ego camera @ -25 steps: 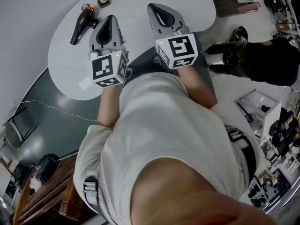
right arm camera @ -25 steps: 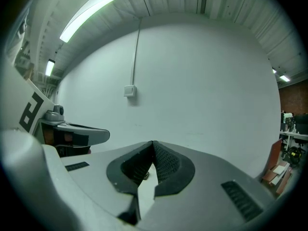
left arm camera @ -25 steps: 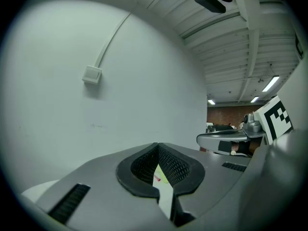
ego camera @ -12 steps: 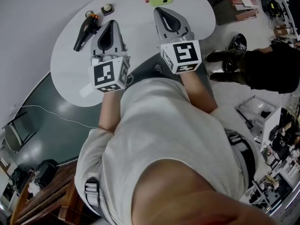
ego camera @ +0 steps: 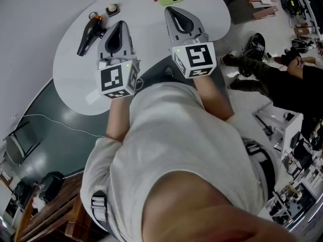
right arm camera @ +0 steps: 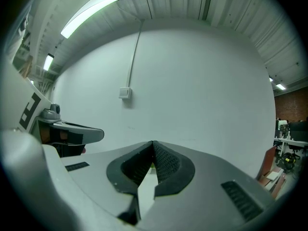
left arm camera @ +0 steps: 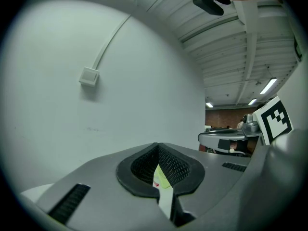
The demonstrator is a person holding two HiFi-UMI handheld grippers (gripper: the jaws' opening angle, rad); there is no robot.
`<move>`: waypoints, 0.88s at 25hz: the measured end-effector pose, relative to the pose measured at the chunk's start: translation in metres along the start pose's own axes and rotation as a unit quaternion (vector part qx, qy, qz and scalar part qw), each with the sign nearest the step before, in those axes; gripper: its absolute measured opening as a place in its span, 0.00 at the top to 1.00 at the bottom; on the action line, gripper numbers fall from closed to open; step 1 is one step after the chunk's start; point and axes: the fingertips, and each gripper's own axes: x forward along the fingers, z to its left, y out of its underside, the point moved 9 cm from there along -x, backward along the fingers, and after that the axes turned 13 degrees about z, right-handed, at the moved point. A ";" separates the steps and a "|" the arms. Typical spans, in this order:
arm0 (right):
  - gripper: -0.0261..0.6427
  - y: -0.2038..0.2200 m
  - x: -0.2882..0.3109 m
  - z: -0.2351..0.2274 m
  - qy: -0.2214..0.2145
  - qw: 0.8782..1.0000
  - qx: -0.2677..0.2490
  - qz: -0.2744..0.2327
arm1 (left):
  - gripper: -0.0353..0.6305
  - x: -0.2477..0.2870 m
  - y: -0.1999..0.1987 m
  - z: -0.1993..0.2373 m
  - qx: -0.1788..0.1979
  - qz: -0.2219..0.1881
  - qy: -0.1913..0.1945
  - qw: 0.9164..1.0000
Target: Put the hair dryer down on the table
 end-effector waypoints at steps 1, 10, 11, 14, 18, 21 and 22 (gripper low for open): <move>0.96 0.000 -0.001 -0.001 0.001 1.000 0.000 0.000 | 0.92 0.000 0.000 -0.001 0.000 0.000 0.001 1.000; 0.96 0.005 0.001 -0.009 0.005 1.000 0.003 0.005 | 0.92 0.011 0.002 -0.007 -0.004 0.005 0.014 1.000; 0.96 0.005 0.001 -0.010 0.006 1.000 0.003 0.006 | 0.92 0.012 0.001 -0.007 -0.005 0.005 0.015 1.000; 0.96 0.007 0.000 -0.013 0.010 1.000 0.005 0.007 | 0.92 0.014 0.001 -0.010 -0.006 0.006 0.019 1.000; 0.96 0.009 -0.002 -0.016 0.011 1.000 0.006 0.011 | 0.92 0.019 0.001 -0.017 -0.007 0.008 0.028 1.000; 0.96 0.011 -0.002 -0.018 0.010 1.000 0.006 0.012 | 0.92 0.022 0.002 -0.021 -0.004 0.010 0.032 0.999; 0.96 0.012 -0.002 -0.018 0.009 1.000 0.006 0.012 | 0.92 0.023 0.002 -0.022 -0.002 0.010 0.033 0.999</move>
